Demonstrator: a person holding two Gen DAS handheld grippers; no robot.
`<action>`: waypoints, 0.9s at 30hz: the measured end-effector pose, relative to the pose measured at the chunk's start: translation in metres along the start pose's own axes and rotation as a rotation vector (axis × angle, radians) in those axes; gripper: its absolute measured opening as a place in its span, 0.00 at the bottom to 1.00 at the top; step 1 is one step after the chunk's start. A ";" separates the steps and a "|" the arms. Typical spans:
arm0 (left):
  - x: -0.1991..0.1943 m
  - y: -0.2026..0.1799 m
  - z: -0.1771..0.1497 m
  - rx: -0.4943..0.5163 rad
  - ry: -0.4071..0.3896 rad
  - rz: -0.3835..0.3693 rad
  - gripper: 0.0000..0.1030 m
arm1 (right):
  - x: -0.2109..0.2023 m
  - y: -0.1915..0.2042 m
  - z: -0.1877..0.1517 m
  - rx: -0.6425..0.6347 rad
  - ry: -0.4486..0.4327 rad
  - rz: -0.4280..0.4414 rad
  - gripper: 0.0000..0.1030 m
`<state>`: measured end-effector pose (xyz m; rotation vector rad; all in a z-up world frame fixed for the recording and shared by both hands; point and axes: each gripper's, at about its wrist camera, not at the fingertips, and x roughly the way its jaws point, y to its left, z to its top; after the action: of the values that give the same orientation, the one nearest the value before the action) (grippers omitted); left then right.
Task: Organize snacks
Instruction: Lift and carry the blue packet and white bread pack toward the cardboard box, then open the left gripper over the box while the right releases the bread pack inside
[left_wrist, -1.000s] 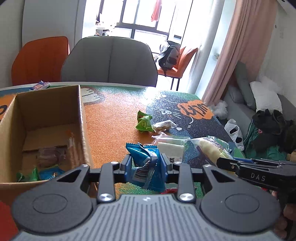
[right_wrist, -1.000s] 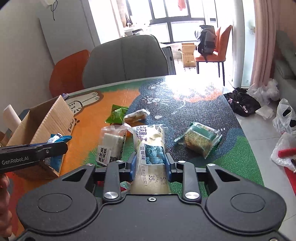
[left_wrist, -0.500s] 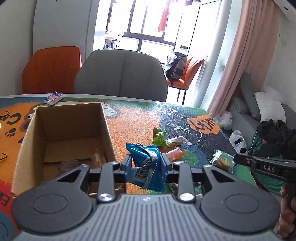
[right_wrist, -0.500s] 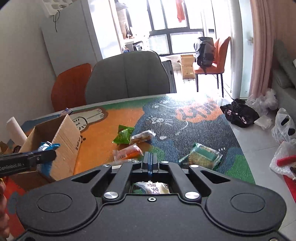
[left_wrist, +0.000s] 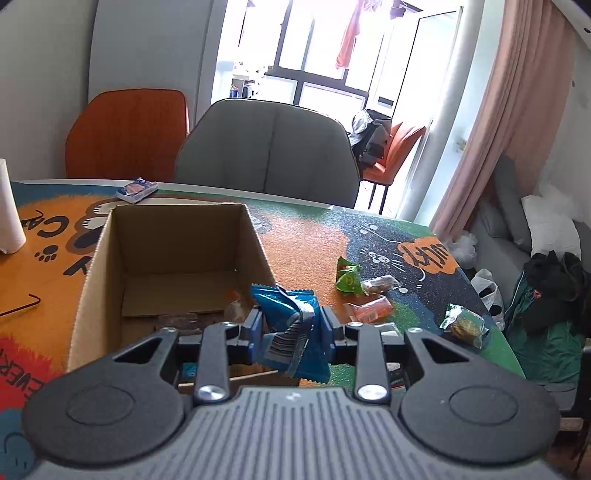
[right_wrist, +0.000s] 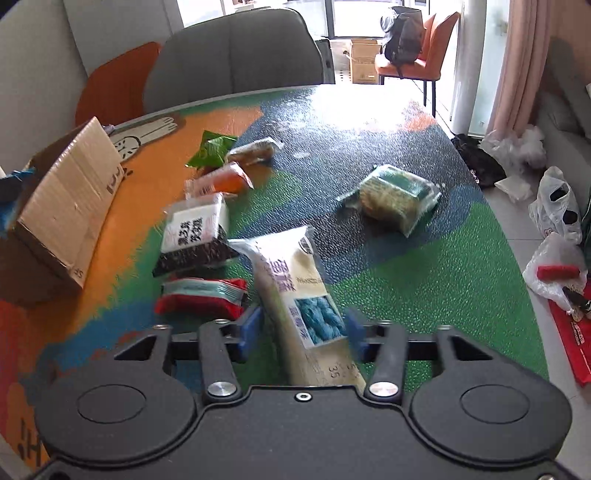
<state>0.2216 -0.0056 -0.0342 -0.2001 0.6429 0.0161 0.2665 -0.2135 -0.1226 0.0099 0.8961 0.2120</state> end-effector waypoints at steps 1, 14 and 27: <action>-0.001 0.002 0.000 -0.002 -0.001 0.005 0.30 | -0.001 -0.001 0.000 -0.001 -0.005 0.000 0.31; -0.016 0.047 0.010 -0.060 -0.028 0.071 0.30 | -0.029 0.015 0.023 0.006 -0.127 0.021 0.26; -0.014 0.080 0.013 -0.127 -0.032 0.136 0.43 | -0.046 0.069 0.060 -0.060 -0.214 0.107 0.26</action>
<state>0.2117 0.0758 -0.0298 -0.2778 0.6228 0.1912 0.2724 -0.1499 -0.0428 0.0244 0.6759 0.3311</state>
